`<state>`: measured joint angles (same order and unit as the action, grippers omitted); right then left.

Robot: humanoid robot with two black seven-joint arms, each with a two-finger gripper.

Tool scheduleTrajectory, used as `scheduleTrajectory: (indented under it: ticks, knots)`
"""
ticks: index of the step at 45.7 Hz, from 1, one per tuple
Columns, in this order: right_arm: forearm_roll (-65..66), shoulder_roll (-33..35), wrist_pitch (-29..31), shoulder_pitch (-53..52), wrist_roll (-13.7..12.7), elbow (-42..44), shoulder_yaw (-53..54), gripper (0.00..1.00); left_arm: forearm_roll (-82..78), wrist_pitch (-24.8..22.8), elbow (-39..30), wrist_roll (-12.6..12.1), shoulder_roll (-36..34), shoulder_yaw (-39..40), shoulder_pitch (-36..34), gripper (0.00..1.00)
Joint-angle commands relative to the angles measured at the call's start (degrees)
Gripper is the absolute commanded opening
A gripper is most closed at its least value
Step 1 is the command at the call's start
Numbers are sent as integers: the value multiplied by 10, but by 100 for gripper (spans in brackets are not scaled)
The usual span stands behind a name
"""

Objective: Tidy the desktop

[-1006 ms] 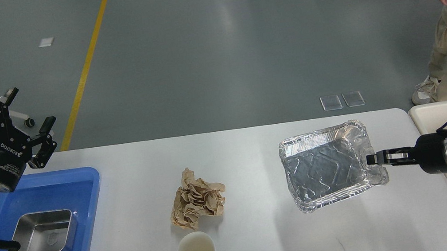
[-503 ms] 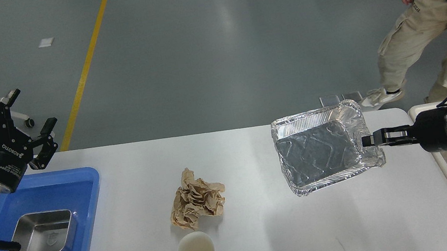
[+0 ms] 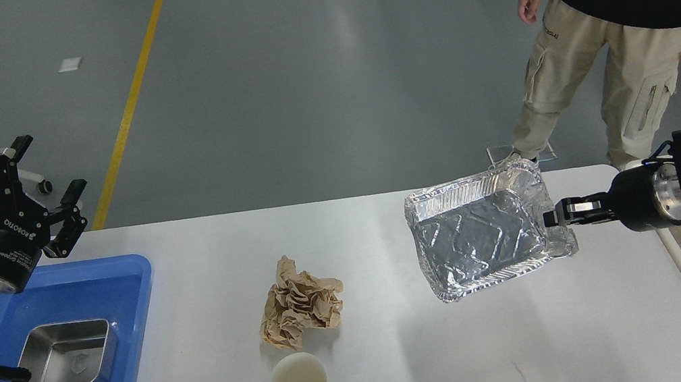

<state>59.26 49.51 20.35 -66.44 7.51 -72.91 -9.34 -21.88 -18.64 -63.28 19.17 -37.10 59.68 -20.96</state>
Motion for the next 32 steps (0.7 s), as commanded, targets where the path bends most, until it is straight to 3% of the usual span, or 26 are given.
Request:
scheduleTrajectory:
  ticks: [1, 19, 27, 32]
  knots:
    - [-25, -14, 5, -8, -22, 2, -6, 0, -8, 5, 0, 0, 0, -1, -1, 97]
    - [-87, -34, 16, -16, -82, 5, -9, 0, -11, 12, -2, -3, -1, -9, -6, 97]
    - [-119, -45, 27, -31, -134, 7, -22, 0, -55, 28, -2, -5, -2, -9, -7, 97]
    - [-133, -48, 36, -36, -147, 8, -22, 0, -60, 28, -1, -4, -2, -9, -7, 97]
